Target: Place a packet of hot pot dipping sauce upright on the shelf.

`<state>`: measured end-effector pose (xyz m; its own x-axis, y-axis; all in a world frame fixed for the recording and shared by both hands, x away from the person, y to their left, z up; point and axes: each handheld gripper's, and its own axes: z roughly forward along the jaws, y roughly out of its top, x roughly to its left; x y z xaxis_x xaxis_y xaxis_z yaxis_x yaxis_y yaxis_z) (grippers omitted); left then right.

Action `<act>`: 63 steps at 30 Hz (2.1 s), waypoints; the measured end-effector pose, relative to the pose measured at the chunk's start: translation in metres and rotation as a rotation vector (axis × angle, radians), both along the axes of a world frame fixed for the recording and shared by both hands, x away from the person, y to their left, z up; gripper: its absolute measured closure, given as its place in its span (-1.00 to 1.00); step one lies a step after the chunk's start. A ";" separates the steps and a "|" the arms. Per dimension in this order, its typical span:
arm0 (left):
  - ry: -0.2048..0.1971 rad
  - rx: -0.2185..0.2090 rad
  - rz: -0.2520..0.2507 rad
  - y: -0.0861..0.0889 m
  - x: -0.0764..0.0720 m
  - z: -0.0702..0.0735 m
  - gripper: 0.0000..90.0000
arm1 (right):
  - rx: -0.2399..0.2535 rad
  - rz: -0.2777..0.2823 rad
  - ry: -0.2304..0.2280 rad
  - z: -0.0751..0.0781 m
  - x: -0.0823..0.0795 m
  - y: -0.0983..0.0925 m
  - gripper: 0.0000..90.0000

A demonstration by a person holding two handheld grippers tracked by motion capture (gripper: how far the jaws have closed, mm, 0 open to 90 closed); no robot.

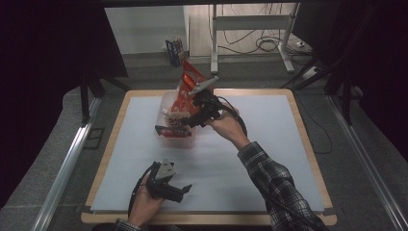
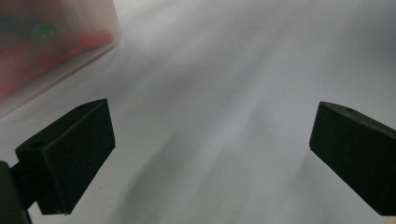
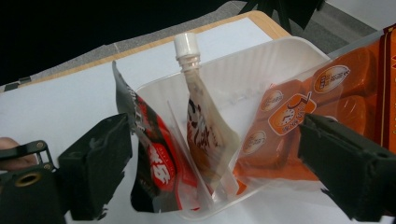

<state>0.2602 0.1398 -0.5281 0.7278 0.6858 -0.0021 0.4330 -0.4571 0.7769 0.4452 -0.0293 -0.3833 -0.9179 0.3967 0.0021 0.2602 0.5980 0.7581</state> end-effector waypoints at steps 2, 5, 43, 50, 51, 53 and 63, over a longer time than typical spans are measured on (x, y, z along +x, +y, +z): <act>0.000 0.002 0.000 0.000 0.000 0.000 -1.00 | 0.002 0.004 -0.004 0.000 -0.002 -0.002 -0.83; -0.001 0.004 -0.002 0.000 0.000 0.000 -1.00 | 0.007 0.009 -0.001 0.001 -0.004 -0.004 -0.86; -0.044 0.034 -0.028 -0.006 -0.003 -0.004 -1.00 | 0.018 -0.003 -0.018 -0.018 -0.033 -0.043 -1.00; -0.046 0.033 -0.028 -0.007 -0.003 -0.004 -1.00 | 0.024 0.009 -0.019 -0.022 -0.039 -0.048 -1.00; -0.046 0.034 -0.029 -0.007 -0.003 -0.004 -1.00 | 0.026 0.012 -0.016 -0.023 -0.040 -0.048 -1.00; -0.045 0.036 -0.030 -0.007 -0.003 -0.004 -1.00 | 0.026 0.018 -0.017 -0.025 -0.041 -0.049 -1.00; -0.050 0.044 -0.034 -0.008 -0.003 -0.005 -1.00 | 0.035 0.027 -0.019 -0.032 -0.051 -0.055 -1.00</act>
